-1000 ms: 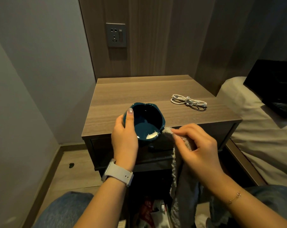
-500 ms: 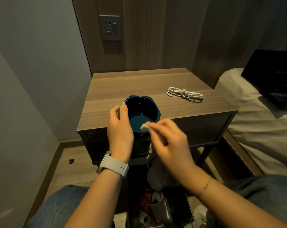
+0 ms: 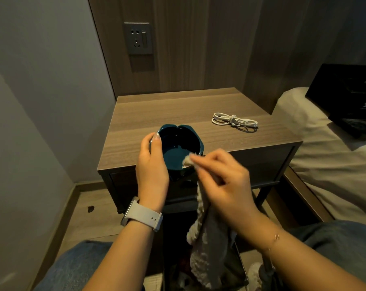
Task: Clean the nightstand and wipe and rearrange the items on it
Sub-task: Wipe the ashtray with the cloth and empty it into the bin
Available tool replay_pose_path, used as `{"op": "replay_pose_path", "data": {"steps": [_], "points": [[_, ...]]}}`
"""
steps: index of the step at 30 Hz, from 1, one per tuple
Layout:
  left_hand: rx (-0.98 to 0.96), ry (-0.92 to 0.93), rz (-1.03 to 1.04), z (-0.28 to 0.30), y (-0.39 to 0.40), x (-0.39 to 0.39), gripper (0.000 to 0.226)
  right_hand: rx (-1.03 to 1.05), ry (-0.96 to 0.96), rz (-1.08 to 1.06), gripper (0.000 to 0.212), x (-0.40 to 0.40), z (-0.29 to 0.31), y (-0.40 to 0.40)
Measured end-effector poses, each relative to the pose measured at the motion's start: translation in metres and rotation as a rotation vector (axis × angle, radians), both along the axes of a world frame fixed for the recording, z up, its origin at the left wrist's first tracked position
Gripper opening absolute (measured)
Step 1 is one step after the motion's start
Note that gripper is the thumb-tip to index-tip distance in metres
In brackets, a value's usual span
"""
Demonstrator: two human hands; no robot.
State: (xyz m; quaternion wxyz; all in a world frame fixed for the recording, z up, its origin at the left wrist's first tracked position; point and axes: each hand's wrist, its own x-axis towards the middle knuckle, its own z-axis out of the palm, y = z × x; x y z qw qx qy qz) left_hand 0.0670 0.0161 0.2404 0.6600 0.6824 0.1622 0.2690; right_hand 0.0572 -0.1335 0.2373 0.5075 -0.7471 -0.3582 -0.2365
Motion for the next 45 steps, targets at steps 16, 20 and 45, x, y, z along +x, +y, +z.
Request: {"op": "replay_pose_path", "data": {"steps": [16, 20, 45], "points": [[0.245, 0.147, -0.435, -0.010, 0.004, -0.029, 0.025, 0.181, 0.530, -0.111, 0.017, 0.028, 0.007, -0.046], [0.250, 0.154, -0.508, -0.021, -0.007, -0.039, 0.034, 0.216, 0.747, -0.096, 0.013, 0.024, -0.008, -0.040], [0.515, 0.131, -0.391, -0.066, -0.006, -0.054, 0.053, 0.263, 1.250, -0.256, 0.031, 0.030, -0.055, -0.043]]}}
